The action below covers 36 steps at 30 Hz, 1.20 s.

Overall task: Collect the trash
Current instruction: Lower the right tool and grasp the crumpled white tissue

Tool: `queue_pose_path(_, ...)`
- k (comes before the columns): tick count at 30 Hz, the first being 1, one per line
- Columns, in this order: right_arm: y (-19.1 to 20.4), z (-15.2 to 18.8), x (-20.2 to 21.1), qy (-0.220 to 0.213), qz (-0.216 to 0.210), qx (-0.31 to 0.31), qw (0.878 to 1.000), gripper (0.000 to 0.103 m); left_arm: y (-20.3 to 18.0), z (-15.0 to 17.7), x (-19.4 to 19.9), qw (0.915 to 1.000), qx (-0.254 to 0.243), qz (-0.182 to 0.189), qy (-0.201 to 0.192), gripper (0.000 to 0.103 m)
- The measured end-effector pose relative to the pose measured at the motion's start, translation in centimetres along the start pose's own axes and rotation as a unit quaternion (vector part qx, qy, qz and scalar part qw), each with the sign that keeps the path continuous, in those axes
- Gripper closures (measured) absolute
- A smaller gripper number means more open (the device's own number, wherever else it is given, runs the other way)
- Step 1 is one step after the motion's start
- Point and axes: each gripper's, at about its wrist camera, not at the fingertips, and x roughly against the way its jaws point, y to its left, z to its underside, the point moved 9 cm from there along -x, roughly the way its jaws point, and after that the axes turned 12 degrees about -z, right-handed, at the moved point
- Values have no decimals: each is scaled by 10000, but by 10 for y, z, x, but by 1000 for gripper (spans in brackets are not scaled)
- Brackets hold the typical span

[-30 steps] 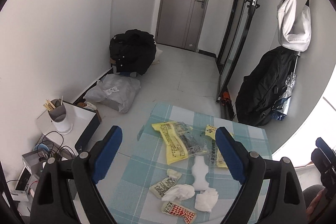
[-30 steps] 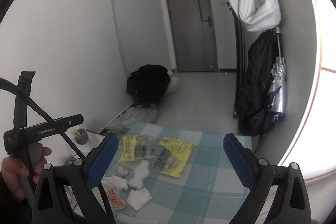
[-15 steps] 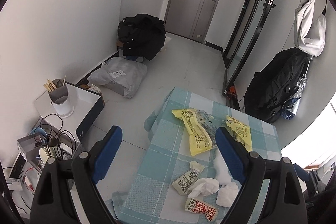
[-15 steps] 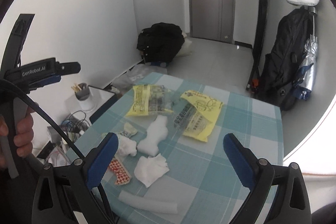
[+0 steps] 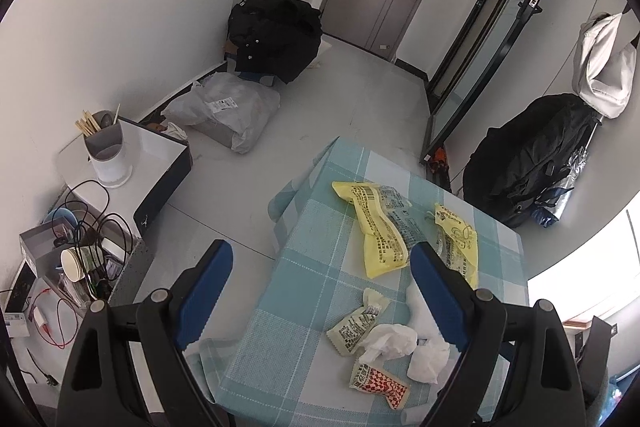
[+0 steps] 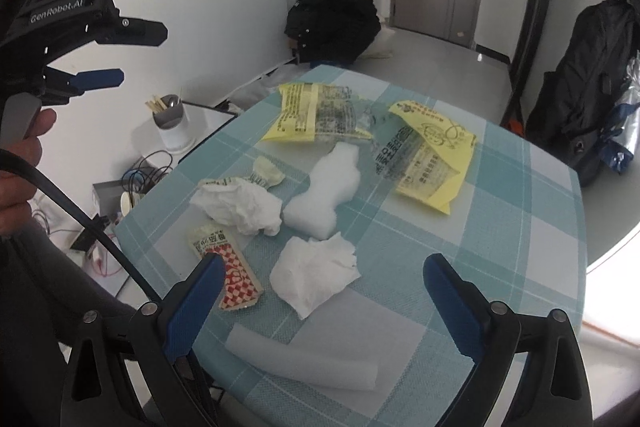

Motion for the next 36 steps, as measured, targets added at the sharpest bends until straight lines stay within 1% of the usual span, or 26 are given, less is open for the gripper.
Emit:
queue_pose_path(3,-2,5,-15,227,-119,-62,9997,7,5,3,-6,9997,130,28,199,15)
queue_pose_path(5,-3,6,-23,330,-173,-31,9993,15,7,5,-10,9993,180,34,317,15)
queue_pose_path(7,-5,8,-31,470,-172,25,9987,19,9,6,-11,9991,223,41,365,15)
queue_pose_path(8,-6,10,-34,510,-168,25,9986,24,10,6,-12,9990,231,33,370,15)
queue_pose_path(13,-4,19,-47,747,-306,-26,9967,42,14,6,-15,9987,288,-47,428,15)
queue_pose_path(15,-3,21,-49,778,-238,67,9967,44,15,6,-16,9986,328,-26,424,15)
queue_pose_path(17,0,21,-48,737,-207,188,9969,58,14,5,-15,9987,351,13,380,15)
queue_pose_path(19,0,21,-48,740,-151,245,9968,60,12,3,-13,9989,332,54,319,15)
queue_pose_path(21,-1,20,-47,693,-235,166,9972,66,12,3,-13,9992,287,6,267,15)
queue_pose_path(22,-1,20,-46,685,-233,129,9973,71,12,3,-14,9993,268,-13,274,15)
queue_pose_path(24,-4,19,-45,658,-237,43,9975,84,12,5,-17,9992,234,-23,323,15)
queue_pose_path(25,-6,19,-45,654,-244,4,9976,89,12,6,-18,9992,221,-52,335,15)
queue_pose_path(28,-9,19,-42,636,-230,-72,9977,90,12,6,-18,9996,147,-157,193,15)
queue_pose_path(31,-8,18,-39,630,-274,-38,9976,91,10,6,-17,9996,-78,-240,93,15)
queue_pose_path(33,-7,17,-33,545,-284,-43,9981,91,7,8,-19,9994,-171,-264,128,15)
queue_pose_path(36,-11,16,-21,435,-287,-156,9985,91,1,15,-22,9989,-315,-161,305,15)
